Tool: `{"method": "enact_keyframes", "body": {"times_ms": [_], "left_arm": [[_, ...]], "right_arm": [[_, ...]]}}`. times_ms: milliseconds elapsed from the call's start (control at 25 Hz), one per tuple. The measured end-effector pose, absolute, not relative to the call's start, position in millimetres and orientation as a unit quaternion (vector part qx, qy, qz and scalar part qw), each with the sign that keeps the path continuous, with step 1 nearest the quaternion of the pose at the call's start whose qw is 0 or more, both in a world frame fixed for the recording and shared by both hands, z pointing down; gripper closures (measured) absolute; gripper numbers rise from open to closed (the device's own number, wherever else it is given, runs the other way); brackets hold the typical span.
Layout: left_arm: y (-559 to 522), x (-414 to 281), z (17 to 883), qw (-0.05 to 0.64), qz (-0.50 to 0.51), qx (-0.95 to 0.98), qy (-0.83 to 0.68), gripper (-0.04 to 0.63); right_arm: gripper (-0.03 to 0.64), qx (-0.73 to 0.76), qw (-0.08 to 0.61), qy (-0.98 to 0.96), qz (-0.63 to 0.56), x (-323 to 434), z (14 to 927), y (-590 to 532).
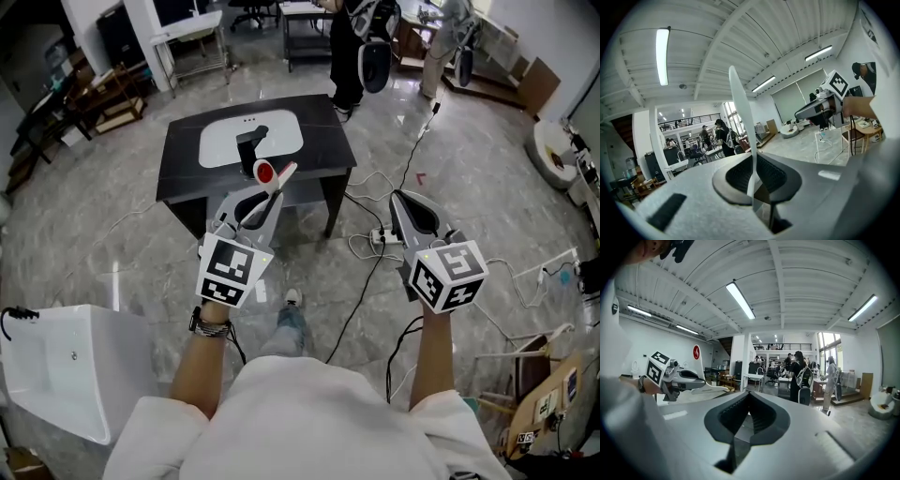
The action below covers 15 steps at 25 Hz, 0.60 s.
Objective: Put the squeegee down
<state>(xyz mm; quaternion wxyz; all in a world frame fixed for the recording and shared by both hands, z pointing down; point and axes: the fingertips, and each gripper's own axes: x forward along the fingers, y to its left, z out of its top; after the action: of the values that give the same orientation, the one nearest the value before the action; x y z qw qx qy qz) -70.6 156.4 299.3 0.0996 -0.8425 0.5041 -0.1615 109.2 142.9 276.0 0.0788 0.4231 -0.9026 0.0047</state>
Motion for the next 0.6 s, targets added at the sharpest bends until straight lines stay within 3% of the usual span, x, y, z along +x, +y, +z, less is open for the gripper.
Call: {"method": "enact_keyframes", "body": {"times_ms": [600], "left_arm": [[3,-103,303,0.086,-0.165,-0.855,0.485,0.566]], "right_arm": [[0.611,0.436,0.081,-0.896,0.014,70,276,3]]}}
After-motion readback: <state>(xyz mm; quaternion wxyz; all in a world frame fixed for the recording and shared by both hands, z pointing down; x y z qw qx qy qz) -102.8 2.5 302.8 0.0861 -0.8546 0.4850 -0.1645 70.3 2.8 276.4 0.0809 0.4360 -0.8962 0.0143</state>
